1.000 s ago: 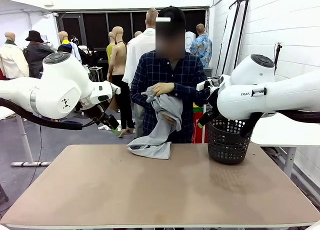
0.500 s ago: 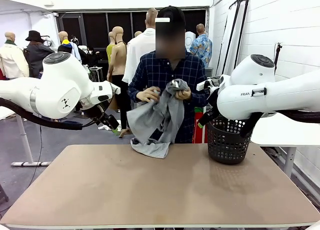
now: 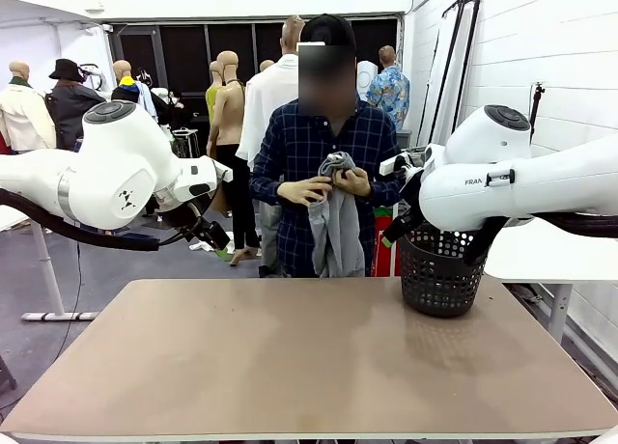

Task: Fold the training pants.
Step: Grab both ends of the Training pants handed by a person.

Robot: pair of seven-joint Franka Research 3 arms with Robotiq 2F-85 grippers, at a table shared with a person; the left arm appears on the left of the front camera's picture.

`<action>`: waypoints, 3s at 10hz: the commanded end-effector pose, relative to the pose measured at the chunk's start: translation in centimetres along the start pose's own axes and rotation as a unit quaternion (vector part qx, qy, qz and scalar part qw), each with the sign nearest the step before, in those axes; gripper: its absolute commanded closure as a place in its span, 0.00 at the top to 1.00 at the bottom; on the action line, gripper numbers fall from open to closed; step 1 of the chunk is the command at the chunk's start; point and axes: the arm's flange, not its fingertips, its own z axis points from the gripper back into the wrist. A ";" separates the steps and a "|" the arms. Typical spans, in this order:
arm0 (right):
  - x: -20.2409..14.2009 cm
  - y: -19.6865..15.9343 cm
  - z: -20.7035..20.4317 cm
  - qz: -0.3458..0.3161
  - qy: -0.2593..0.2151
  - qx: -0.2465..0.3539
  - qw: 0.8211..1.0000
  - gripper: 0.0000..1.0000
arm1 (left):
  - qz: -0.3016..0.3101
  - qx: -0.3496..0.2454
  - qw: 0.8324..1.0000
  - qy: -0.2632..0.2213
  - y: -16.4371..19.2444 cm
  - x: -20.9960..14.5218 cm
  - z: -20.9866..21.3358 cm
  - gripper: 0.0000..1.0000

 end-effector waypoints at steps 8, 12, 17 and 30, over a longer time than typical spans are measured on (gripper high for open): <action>0.0 -0.1 0.0 -0.001 -0.001 0.001 1.000 1.00 | -0.005 0.000 1.000 -0.001 0.1 0.0 0.0 1.00; 0.0 -0.1 0.0 -0.001 -0.001 0.001 1.000 1.00 | -0.005 0.000 1.000 -0.001 0.1 0.0 0.0 1.00; 0.0 -0.1 0.0 -0.001 -0.001 0.001 1.000 1.00 | -0.005 0.000 1.000 -0.001 0.1 0.0 0.0 1.00; 0.0 -0.1 0.0 -0.001 -0.001 0.001 1.000 1.00 | -0.005 0.000 1.000 -0.001 0.1 0.0 0.0 1.00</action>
